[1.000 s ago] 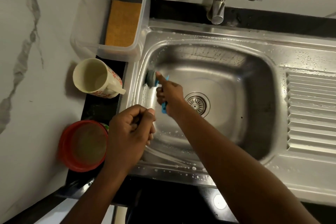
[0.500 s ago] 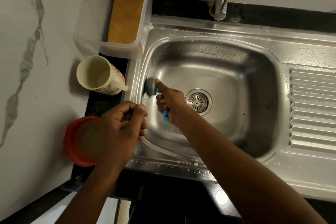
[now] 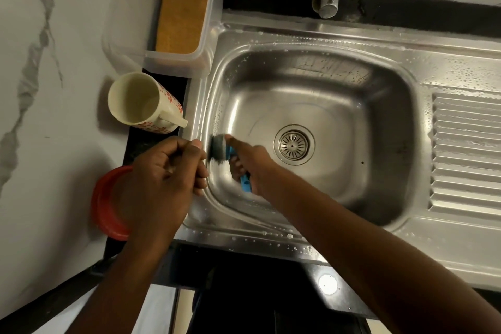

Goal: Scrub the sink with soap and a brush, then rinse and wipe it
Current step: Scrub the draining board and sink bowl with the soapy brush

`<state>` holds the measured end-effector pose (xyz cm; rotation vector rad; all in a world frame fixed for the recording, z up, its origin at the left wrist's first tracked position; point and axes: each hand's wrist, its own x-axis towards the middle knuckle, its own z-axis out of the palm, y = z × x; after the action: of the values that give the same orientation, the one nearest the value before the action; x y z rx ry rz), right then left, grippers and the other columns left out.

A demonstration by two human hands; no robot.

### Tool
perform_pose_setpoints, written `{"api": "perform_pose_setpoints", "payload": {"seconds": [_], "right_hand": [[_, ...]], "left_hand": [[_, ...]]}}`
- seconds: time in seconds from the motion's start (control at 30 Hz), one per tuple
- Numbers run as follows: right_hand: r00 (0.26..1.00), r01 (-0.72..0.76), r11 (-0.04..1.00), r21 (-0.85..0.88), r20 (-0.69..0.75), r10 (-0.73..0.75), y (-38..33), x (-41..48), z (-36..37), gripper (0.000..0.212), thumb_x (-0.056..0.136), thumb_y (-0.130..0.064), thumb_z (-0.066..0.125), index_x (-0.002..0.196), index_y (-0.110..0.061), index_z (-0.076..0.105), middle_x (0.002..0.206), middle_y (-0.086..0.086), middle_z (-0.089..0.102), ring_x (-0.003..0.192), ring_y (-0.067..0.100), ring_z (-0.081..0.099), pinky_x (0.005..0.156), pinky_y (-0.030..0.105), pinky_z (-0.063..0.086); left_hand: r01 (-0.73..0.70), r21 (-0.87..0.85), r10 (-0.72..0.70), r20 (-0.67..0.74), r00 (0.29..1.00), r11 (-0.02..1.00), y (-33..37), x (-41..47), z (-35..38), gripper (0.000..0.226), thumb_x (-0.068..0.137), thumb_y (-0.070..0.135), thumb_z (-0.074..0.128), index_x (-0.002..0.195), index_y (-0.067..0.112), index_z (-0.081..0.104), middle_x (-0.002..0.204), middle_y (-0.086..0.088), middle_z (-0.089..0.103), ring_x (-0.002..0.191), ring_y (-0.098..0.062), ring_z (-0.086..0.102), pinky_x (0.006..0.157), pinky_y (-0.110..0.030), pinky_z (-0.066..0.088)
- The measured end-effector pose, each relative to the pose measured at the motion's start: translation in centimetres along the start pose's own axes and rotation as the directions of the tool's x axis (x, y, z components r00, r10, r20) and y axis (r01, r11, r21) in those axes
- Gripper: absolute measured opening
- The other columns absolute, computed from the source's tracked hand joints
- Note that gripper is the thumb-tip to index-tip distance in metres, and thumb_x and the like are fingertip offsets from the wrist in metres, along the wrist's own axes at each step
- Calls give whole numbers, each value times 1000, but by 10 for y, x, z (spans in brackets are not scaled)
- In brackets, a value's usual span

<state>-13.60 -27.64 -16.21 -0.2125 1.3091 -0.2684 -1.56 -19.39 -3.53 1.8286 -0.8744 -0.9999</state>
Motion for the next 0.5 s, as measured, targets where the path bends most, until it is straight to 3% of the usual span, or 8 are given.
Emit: {"api": "perform_pose_setpoints", "payload": {"seconds": [0.17,0.33,0.5], "right_hand": [[998,34,997,66,-49,-30,-21,4,10,39,95,-40,74,85,-11,50,49,0,44,35,9,36,38,19,34],[996,-83,988,-132,-26,80,19,-20,-1,40,95,-46,72,89,-11,54,52,-1,47,37,10,38,39,20,35],[992,-37,996,-82,115,46,7,-43,-8,38,96,-44,71,94,-10,55,57,-2,43,40,7,36,37,20,34]], "left_hand": [[6,11,-6,-4,1000,1000,-1,-2,-2,26,106,16,63,83,5,70,63,-9,66,55,-24,63,55,-35,54],[9,7,-8,-12,1000,1000,-3,-3,-4,26,106,16,63,82,9,71,63,-9,67,56,-24,64,56,-35,54],[-2,5,2,9,1000,1000,-1,-2,0,26,106,16,63,83,6,70,63,-9,67,56,-26,64,57,-35,55]]}}
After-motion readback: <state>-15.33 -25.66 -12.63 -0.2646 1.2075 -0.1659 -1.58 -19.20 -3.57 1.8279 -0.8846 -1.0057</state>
